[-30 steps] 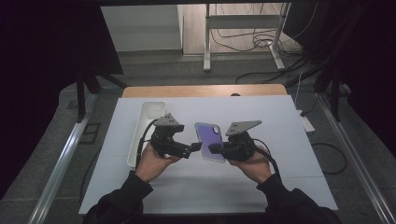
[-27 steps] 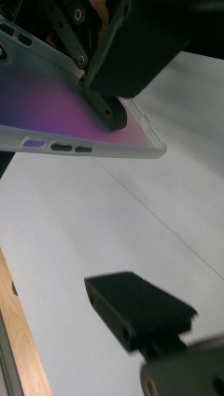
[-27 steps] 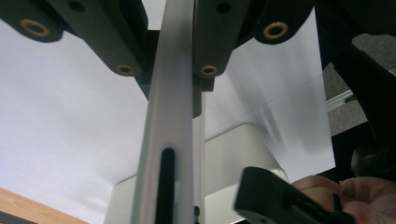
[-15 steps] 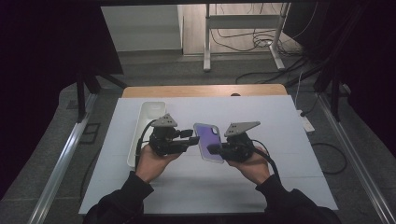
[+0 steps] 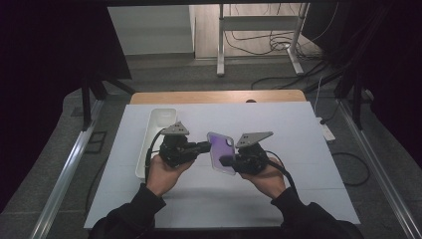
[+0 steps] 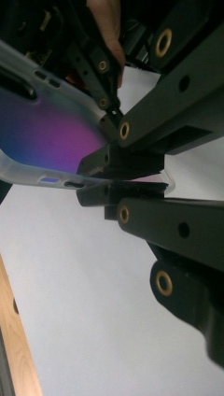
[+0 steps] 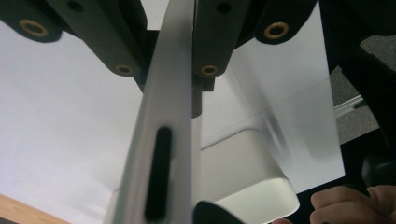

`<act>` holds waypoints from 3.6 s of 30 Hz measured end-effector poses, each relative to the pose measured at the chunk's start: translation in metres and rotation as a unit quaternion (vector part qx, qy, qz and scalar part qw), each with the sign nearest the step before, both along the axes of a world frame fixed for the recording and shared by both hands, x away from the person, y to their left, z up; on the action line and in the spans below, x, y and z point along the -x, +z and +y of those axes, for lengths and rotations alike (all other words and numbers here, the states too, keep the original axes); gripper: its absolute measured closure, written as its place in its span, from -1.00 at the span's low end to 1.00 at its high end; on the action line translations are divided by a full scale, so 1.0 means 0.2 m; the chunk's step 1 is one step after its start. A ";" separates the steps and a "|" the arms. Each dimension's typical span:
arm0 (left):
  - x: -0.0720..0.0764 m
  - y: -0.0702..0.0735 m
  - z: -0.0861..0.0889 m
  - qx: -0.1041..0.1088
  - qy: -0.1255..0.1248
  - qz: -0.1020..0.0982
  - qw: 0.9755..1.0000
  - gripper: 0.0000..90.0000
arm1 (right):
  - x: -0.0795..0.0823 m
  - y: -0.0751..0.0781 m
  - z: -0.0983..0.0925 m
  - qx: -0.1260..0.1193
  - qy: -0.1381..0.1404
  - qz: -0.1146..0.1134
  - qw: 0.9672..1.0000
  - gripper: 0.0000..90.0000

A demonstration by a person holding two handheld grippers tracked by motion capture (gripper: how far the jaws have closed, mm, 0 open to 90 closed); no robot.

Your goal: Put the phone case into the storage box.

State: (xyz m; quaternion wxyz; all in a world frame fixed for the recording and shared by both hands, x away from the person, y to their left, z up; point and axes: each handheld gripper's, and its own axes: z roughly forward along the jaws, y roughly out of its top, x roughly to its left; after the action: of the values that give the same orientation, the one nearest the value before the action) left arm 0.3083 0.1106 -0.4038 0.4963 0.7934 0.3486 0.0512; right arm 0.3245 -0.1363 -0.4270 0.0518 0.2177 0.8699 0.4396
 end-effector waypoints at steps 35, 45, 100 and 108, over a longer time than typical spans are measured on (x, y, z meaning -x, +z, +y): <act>0.02 -0.02 -0.07 -0.049 0.034 -0.022 0.998 0.96 | 0.00 -0.02 0.06 -0.029 -0.007 0.011 0.999 -0.69; 0.01 -0.03 -0.03 -0.047 0.042 -0.018 0.998 0.96 | 0.01 -0.01 0.02 -0.008 -0.006 0.009 1.000 -0.86; -0.14 0.03 0.15 -0.057 0.072 -0.002 0.996 0.96 | 0.07 -0.02 -0.47 0.038 -0.094 0.010 0.995 -1.00; -0.18 0.05 0.17 -0.063 0.079 -0.004 0.995 0.96 | 0.10 -0.03 -0.58 0.037 -0.120 0.009 0.992 -1.00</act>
State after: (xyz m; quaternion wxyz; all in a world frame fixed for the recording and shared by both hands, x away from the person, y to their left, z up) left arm 0.3434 0.1437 -0.3931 0.4412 0.7928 0.4044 0.1151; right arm 0.3047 -0.2529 -0.4325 0.1043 0.3220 0.8538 0.3955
